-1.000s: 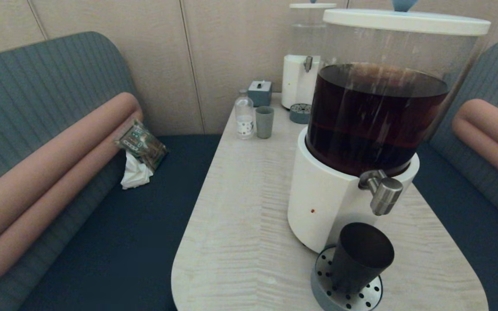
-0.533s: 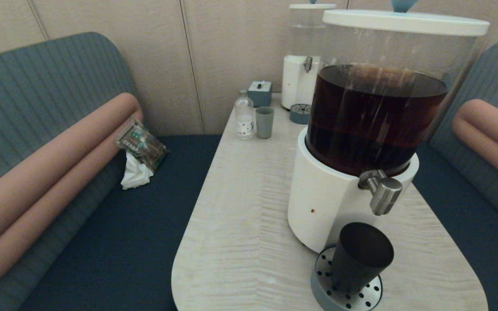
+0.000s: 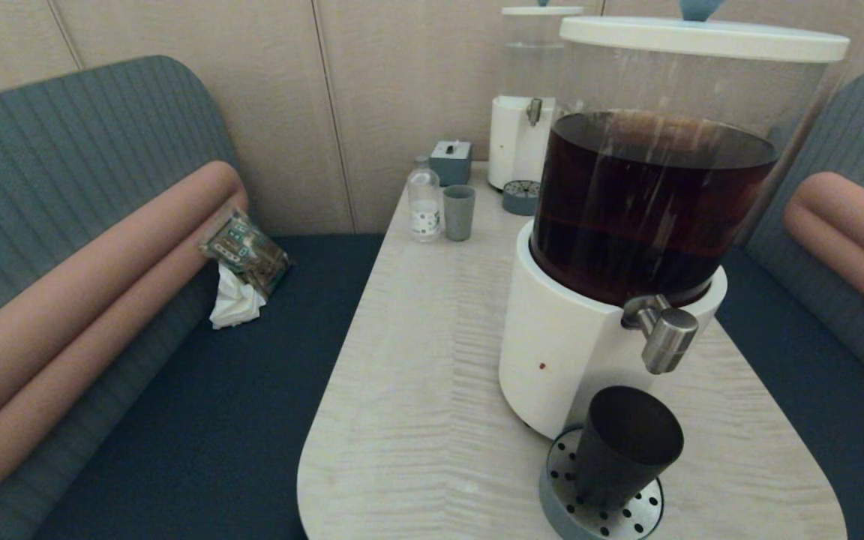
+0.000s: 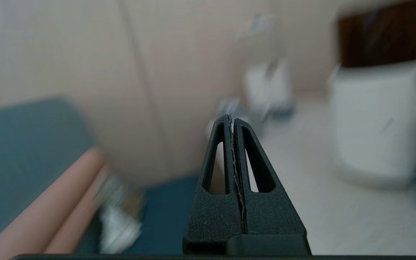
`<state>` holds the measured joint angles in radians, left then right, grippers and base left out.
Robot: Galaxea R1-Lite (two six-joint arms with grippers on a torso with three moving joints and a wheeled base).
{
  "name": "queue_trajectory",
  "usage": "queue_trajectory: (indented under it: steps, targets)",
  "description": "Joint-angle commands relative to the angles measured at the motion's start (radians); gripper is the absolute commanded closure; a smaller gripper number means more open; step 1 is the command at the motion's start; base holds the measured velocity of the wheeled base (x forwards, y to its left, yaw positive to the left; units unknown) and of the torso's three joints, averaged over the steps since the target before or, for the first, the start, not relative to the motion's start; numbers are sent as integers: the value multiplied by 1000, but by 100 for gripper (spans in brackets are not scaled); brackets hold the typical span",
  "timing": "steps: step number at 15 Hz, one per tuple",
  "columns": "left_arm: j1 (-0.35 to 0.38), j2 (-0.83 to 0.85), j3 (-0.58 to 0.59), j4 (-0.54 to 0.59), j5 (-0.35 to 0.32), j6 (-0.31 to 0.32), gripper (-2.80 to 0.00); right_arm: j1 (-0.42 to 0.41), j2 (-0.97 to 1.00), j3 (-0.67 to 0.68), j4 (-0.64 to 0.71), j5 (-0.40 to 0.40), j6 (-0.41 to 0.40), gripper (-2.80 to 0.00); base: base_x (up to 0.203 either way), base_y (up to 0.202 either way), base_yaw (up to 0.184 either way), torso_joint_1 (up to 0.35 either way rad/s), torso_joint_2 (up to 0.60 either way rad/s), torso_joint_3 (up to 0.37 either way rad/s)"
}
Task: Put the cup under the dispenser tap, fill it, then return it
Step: Turn on the faucet
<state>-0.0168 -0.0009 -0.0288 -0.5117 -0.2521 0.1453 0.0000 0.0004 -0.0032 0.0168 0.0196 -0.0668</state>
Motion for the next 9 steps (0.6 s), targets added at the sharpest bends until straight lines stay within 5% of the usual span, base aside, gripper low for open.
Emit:
queue_trajectory:
  steps: [1, 9]
  targets:
    - [0, -2, 17, 23, 6, 41, 0, 0, -2, 0, 0, 0, -1, 0, 0, 0, 0, 0, 0, 0]
    - [0, -2, 29, 361, 141, 64, 0, 0, -2, 0, 0, 0, -1, 0, 0, 0, 0, 0, 0, 0]
